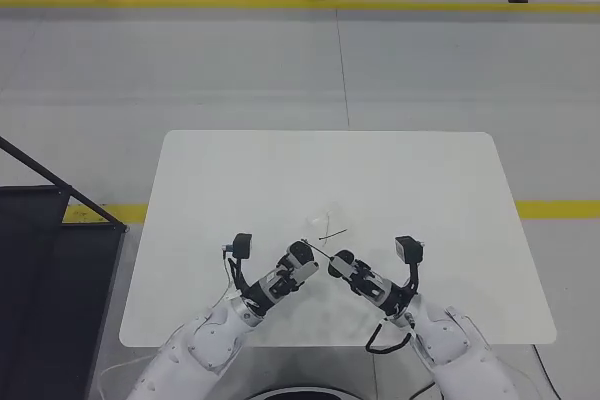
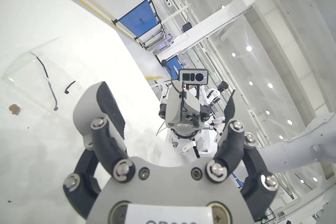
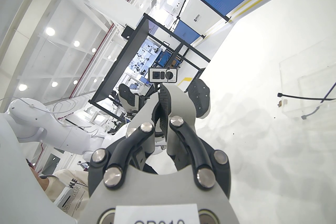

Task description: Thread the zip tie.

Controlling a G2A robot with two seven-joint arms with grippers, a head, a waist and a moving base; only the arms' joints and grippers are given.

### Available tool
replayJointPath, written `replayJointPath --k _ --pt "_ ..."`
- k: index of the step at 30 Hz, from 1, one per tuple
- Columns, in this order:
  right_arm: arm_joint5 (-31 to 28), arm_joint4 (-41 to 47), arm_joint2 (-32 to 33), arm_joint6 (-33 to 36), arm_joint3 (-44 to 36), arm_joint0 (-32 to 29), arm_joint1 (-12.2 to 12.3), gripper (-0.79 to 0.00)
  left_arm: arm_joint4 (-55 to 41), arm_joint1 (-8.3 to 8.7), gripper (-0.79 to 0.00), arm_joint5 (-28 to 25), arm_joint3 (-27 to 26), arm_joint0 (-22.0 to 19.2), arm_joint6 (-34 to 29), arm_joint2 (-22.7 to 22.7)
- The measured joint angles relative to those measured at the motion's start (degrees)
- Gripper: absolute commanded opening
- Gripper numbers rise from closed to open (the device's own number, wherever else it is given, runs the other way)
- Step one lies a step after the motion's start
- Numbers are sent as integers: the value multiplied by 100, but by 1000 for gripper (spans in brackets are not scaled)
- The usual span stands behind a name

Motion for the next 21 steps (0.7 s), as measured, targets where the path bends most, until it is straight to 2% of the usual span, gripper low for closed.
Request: replayJointPath --k 3,4,16,21 --pt "49 54 -15 69 37 36 -6 -785 59 -39 -403 0 51 -31 116 61" --pt "58 75 -17 84 48 45 -7 -785 76 -51 -416 2 67 -45 146 79" --pt "153 374 -50 233 199 153 -36 -785 194 -183 -499 -49 301 -137 523 197" --pt "164 406 -46 271 222 166 -45 -785 245 -221 -508 -84 357 -145 616 191"
